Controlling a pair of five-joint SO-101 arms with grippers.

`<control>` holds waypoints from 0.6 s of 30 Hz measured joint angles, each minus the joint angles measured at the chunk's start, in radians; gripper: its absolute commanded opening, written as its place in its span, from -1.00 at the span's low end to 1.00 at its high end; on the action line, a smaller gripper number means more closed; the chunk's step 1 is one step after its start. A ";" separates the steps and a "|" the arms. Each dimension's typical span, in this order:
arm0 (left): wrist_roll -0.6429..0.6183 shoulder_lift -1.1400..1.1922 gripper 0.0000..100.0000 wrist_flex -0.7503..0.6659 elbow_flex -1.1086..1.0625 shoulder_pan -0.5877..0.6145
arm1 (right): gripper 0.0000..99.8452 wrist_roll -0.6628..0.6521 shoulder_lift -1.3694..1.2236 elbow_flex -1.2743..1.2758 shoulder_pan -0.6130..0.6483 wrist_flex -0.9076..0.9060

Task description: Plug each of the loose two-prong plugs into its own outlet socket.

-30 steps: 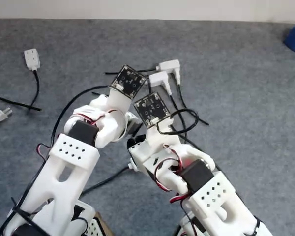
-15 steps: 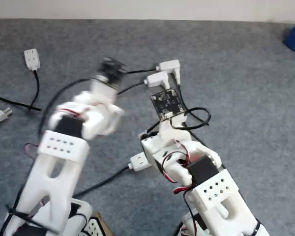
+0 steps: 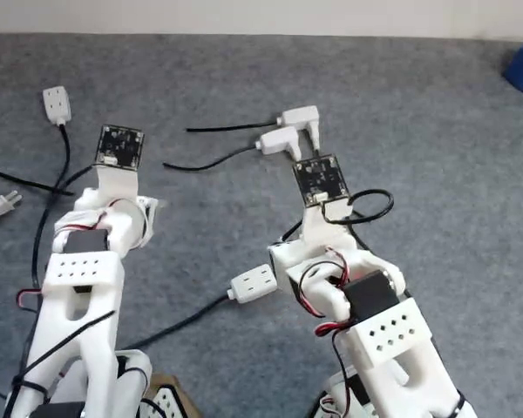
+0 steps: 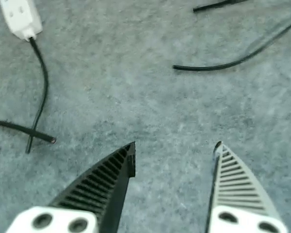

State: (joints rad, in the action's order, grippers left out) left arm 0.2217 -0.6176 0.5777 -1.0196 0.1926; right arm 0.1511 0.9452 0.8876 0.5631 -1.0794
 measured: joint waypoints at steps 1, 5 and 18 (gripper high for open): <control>0.000 0.000 -0.48 -0.005 0.000 0.008 | -0.99 0.000 0.000 0.000 0.014 0.000; 0.000 0.000 -0.48 -0.009 -0.002 0.006 | -0.99 0.000 -0.031 0.002 0.064 0.018; 0.000 0.000 -0.48 -0.032 -0.002 0.011 | -0.99 0.103 -0.181 0.002 -0.031 0.064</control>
State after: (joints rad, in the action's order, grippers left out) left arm 0.2217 -0.6176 0.5455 -1.0211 0.2033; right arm 0.2539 0.7641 0.8892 0.5324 -1.0150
